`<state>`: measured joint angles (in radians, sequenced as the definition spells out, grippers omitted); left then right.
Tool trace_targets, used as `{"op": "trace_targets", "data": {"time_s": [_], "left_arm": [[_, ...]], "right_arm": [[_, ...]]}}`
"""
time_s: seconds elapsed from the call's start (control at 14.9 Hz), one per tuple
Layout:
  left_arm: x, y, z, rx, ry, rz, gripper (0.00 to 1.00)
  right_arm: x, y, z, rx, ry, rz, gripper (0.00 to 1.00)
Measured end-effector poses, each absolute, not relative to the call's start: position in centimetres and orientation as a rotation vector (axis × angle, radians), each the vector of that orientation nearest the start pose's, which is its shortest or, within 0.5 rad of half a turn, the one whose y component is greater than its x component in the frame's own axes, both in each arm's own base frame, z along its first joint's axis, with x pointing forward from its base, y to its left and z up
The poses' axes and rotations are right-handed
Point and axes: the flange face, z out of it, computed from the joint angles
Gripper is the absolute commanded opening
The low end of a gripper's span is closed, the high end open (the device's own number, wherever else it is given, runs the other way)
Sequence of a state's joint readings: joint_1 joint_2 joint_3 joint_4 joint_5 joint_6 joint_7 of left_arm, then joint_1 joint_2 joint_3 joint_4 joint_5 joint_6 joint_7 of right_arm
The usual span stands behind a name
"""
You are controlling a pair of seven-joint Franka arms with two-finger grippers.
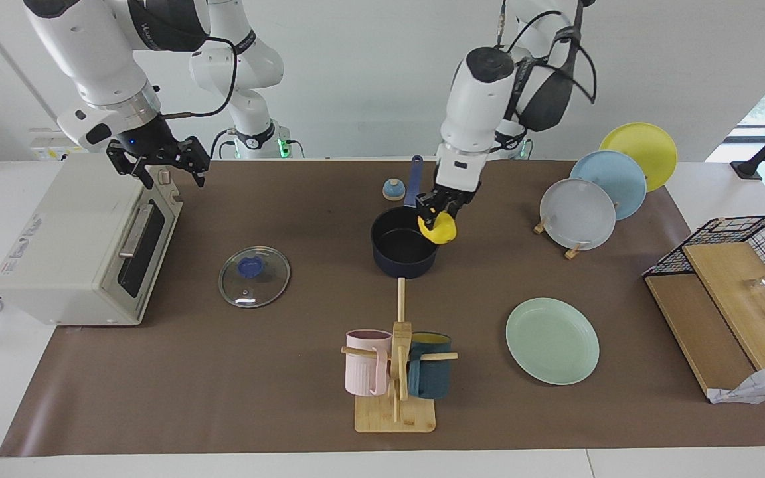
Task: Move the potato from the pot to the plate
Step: 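Carry the yellow potato with the left gripper to the green plate, then lower the potato onto the green plate and open the left gripper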
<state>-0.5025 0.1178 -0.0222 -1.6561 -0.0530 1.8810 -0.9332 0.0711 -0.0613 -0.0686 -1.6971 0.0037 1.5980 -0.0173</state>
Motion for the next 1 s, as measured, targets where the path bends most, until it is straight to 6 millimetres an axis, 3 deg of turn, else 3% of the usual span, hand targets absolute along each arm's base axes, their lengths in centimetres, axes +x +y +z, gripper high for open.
{"op": "trace_targets", "data": {"time_s": [0.07, 0.2, 0.33, 0.47, 0.67, 0.8, 1.0], "left_arm": [[54.3, -28.2, 55.6, -3.185, -0.654, -0.085, 0.0], [57.6, -22.6, 55.7, -3.194, -0.553, -0.103, 0.0], [60.6, -17.0, 53.5, -3.194, -0.42, -0.084, 0.0], [63.5, -13.1, 50.3, -3.198, -0.335, -0.093, 0.0], [67.2, -10.0, 43.6, -3.204, -0.226, -0.126, 0.0], [68.8, -9.5, 39.8, -3.206, -0.154, -0.124, 0.0], [69.9, -9.7, 37.5, -3.207, -0.105, -0.139, 0.0]], "right_arm": [[53.5, 0.0, 60.1, -3.133, -0.03, 0.063, 1.0], [53.5, -0.1, 60.3, -3.133, -0.027, 0.056, 1.0], [53.2, -0.1, 60.8, -3.132, -0.026, 0.049, 1.0], [53.1, 0.1, 61.0, -3.133, -0.032, 0.049, 1.0], [53.3, 1.2, 60.6, -3.141, -0.064, 0.06, 1.0], [53.4, 0.8, 60.4, -3.142, -0.053, 0.067, 1.0], [53.6, 0.3, 60.0, -3.141, -0.036, 0.078, 1.0]]}}
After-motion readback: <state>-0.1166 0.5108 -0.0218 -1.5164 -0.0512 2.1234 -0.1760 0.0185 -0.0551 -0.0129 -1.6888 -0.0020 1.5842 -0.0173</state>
